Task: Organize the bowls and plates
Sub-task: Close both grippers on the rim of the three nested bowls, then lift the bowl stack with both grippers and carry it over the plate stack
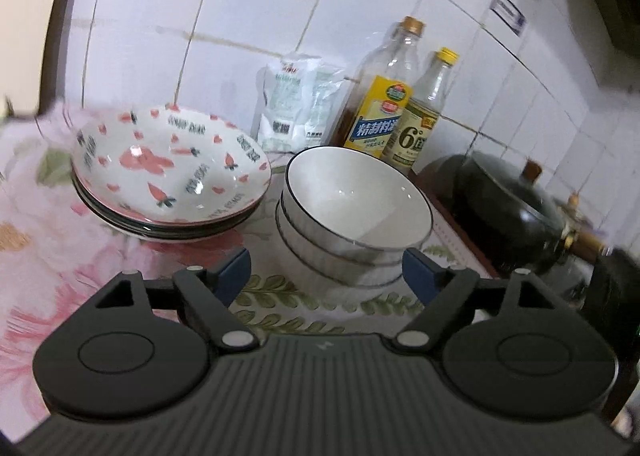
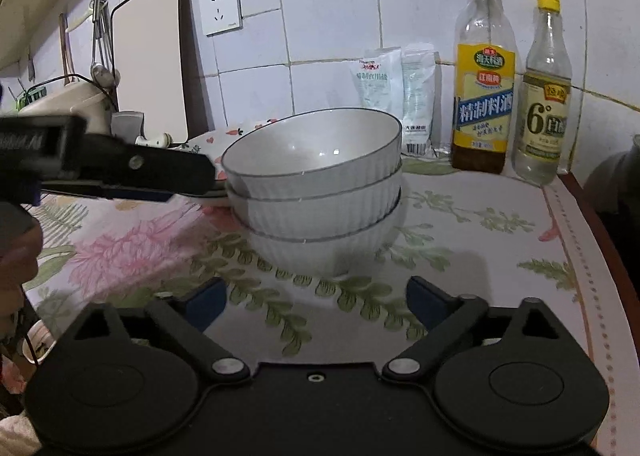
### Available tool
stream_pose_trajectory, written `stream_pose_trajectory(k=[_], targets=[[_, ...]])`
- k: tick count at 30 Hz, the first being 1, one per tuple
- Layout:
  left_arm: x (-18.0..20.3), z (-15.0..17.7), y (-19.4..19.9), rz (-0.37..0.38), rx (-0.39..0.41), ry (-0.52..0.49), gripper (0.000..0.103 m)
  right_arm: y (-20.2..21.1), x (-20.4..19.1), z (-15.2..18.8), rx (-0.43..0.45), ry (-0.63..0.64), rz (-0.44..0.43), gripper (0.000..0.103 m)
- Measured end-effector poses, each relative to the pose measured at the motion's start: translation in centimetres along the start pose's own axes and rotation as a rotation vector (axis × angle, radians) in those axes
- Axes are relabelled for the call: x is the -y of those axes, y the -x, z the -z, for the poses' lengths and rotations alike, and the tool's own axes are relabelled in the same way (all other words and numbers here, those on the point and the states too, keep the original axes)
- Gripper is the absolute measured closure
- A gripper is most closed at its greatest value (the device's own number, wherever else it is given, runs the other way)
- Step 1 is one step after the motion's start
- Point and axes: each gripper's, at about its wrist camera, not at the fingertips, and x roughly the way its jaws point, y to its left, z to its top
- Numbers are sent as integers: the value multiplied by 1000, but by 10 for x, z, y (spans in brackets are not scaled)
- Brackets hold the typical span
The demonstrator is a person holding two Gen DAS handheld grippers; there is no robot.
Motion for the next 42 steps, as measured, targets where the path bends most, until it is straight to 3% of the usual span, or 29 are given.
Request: stream_pose_trajectory(k=[6, 10, 13, 15, 32, 42], targets=[[-23, -14, -41, 42, -106, 220, 19, -24, 2, -12, 2, 13, -15, 3], [-30, -16, -56, 57, -145, 295, 21, -39, 4, -18, -10, 1, -19, 2], [-30, -16, -59, 48, -135, 289, 26, -45, 3, -20, -3, 11, -32, 1], [-31, -16, -61, 46, -142, 300, 37, -48, 3, -20, -2, 13, -34, 0], [-39, -8, -74, 32, -152, 359, 47, -55, 7, -19, -2, 5, -64, 0], [-27, -6, -60, -6, -171, 237, 51, -48, 3, -14, -17, -10, -92, 0]])
